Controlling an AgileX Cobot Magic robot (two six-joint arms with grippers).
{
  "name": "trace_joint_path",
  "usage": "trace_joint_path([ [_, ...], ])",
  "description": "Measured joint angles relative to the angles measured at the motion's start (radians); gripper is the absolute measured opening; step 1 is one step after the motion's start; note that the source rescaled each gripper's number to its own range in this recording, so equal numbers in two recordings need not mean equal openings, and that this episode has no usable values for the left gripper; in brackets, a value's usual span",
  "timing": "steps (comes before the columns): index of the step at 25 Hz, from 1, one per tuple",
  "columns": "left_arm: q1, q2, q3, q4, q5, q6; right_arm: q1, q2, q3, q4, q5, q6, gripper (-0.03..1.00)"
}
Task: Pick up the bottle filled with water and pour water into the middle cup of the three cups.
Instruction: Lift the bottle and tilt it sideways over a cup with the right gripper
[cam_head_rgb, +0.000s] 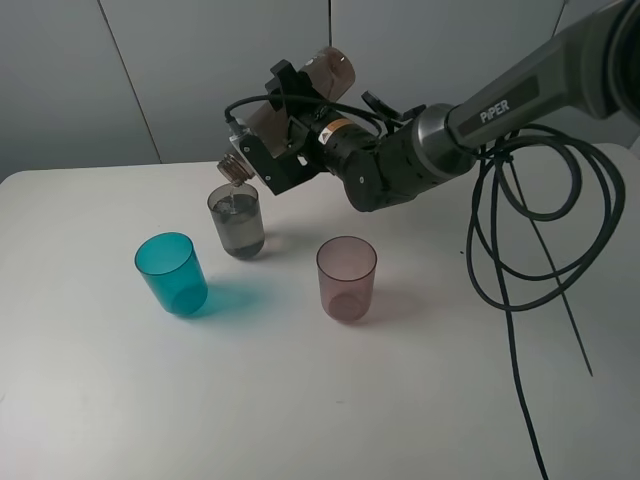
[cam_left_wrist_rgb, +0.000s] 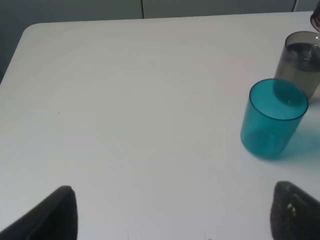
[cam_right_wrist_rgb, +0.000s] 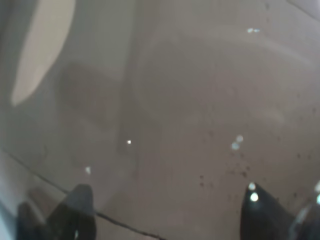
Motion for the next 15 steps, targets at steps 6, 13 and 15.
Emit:
trace_joint_path([
  [6,0.0,0.0,0.0,0.0,0.0,0.0,0.0,0.0,0.0,0.045,0.036,0.09,0.0],
  [13,0.0,0.0,0.0,0.0,0.0,0.0,0.0,0.0,0.0,0.14,0.077,0.37,0.0],
  [15,0.0,0.0,0.0,0.0,0.0,0.0,0.0,-0.014,0.015,0.148,0.081,0.435,0.0],
])
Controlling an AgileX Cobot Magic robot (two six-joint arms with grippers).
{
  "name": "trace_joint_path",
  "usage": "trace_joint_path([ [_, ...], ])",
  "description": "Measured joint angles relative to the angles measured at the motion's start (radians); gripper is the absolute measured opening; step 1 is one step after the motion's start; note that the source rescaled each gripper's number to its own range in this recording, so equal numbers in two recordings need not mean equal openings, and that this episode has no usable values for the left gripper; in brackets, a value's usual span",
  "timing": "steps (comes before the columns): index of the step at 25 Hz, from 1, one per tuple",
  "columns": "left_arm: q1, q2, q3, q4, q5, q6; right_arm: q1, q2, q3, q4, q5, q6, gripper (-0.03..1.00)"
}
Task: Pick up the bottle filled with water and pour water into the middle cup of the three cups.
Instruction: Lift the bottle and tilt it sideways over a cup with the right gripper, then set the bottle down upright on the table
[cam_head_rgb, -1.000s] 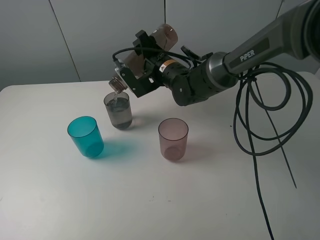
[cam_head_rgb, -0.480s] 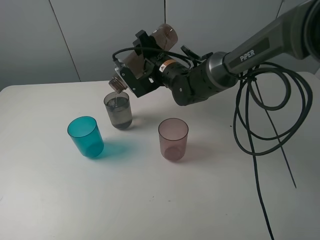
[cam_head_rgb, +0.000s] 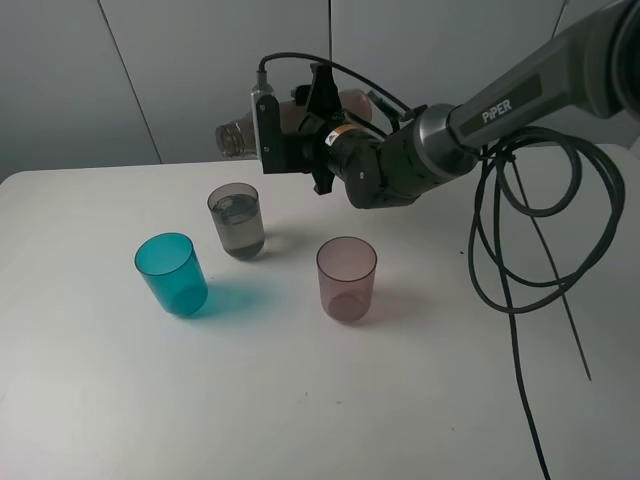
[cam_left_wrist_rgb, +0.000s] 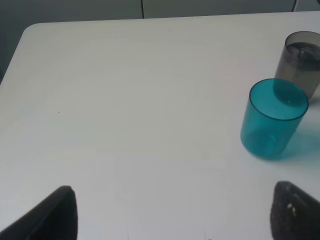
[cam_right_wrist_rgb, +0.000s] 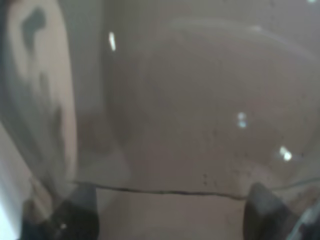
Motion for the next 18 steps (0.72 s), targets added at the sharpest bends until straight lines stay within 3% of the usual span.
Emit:
trace_joint_path([
  [6,0.0,0.0,0.0,0.0,0.0,0.0,0.0,-0.106,0.12,0.007,0.0,0.225,0.0],
  [9,0.0,0.0,0.0,0.0,0.0,0.0,-0.017,-0.181,0.206,-0.074,0.0,0.401,0.0],
  [12,0.0,0.0,0.0,0.0,0.0,0.0,-0.071,-0.24,0.276,-0.258,0.0,0.679,0.0],
  [18,0.0,0.0,0.0,0.0,0.0,0.0,-0.25,-0.267,0.307,-0.725,-0.013,1.498,0.0],
])
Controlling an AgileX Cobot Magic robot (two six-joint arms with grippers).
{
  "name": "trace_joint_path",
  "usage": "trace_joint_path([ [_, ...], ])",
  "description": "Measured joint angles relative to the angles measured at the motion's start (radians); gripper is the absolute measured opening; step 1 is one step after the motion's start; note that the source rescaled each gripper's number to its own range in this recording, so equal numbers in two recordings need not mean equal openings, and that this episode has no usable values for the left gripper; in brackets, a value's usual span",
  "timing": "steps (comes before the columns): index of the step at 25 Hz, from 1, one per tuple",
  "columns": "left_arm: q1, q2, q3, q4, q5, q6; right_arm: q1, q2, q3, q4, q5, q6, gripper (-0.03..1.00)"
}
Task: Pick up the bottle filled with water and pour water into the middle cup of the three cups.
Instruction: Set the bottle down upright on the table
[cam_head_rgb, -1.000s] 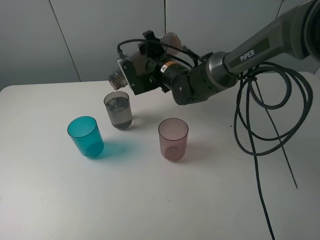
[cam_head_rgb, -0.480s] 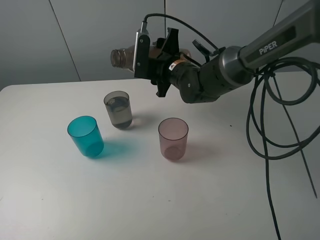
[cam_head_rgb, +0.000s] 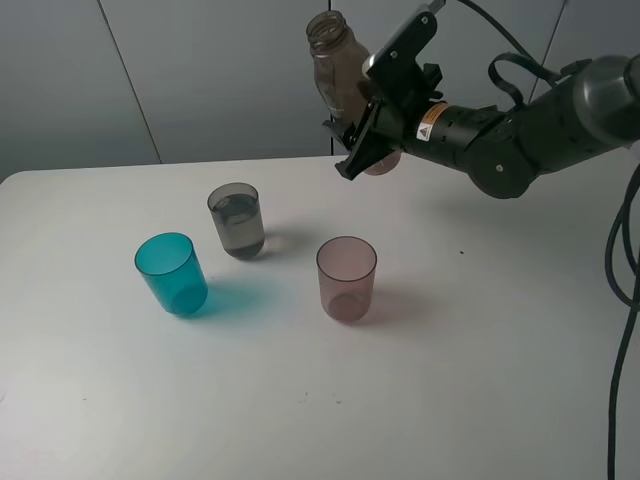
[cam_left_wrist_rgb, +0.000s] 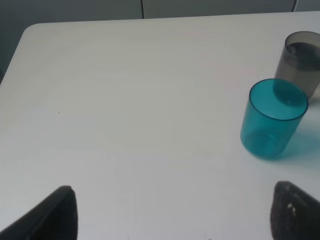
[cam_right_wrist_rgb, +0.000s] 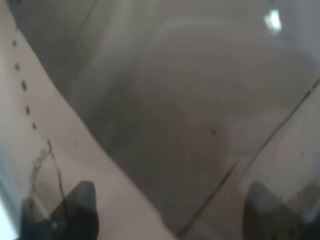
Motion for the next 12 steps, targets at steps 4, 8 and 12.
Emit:
trace_joint_path([
  [4,0.0,0.0,0.0,0.0,0.0,0.0,-0.091,0.006,0.0,-0.104,-0.029,0.265,0.0],
  [8,0.0,0.0,0.0,0.0,0.0,0.0,-0.137,0.058,0.0,-0.108,-0.085,0.311,0.0],
  [12,0.0,0.0,0.0,0.0,0.0,0.002,-0.175,0.146,0.0,-0.106,-0.165,0.317,0.0],
])
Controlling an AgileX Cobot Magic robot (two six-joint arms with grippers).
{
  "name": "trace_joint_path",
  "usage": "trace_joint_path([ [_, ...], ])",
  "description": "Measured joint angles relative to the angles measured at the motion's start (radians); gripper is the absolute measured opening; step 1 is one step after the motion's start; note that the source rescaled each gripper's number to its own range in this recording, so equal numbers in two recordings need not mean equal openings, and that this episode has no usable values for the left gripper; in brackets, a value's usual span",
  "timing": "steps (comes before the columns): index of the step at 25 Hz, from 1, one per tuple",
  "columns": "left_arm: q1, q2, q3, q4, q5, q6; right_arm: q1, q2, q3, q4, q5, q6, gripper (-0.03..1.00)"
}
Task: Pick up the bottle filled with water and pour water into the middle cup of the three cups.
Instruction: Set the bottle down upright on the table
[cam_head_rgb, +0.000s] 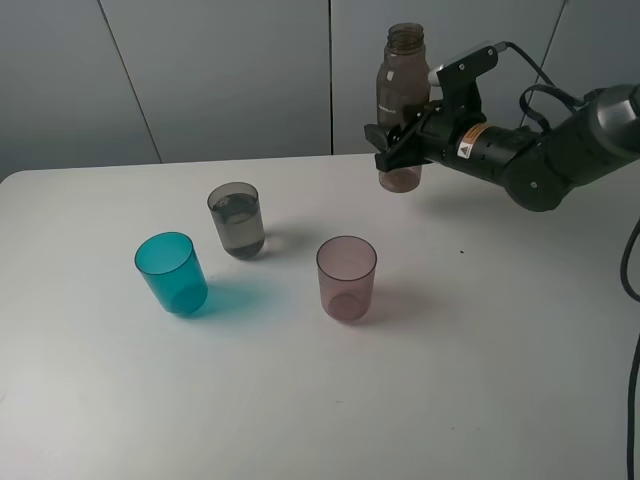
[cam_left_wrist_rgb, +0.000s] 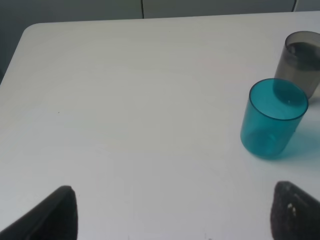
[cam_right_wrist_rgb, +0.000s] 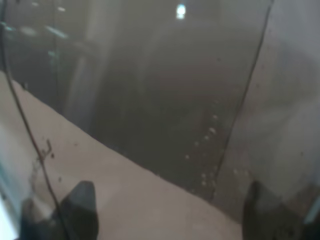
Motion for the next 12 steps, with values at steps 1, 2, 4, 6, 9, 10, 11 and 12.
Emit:
trace_joint_path([
  [1,0.0,0.0,0.0,0.0,0.0,0.0,-0.007,0.02,0.0,0.002,-0.031,0.002,0.0],
  [2,0.0,0.0,0.0,0.0,0.0,0.0,-0.015,0.043,0.0,0.002,-0.052,0.002,0.0],
  [4,0.0,0.0,0.0,0.0,0.0,0.0,-0.019,0.083,0.0,0.015,-0.101,0.004,0.0],
  [6,0.0,0.0,0.0,0.0,0.0,0.002,-0.019,0.113,0.0,0.026,-0.135,0.004,0.0],
  [9,0.0,0.0,0.0,0.0,0.0,0.004,-0.019,0.153,0.0,0.029,-0.171,0.004,0.0],
  [10,0.0,0.0,0.0,0.0,0.0,0.004,-0.019,0.165,0.0,0.029,-0.172,0.004,0.0],
  [11,0.0,0.0,0.0,0.0,0.0,0.004,-0.019,0.175,0.0,0.029,-0.172,0.004,0.0],
  [12,0.0,0.0,0.0,0.0,0.0,0.004,-0.019,0.181,0.0,0.029,-0.175,0.004,0.0],
])
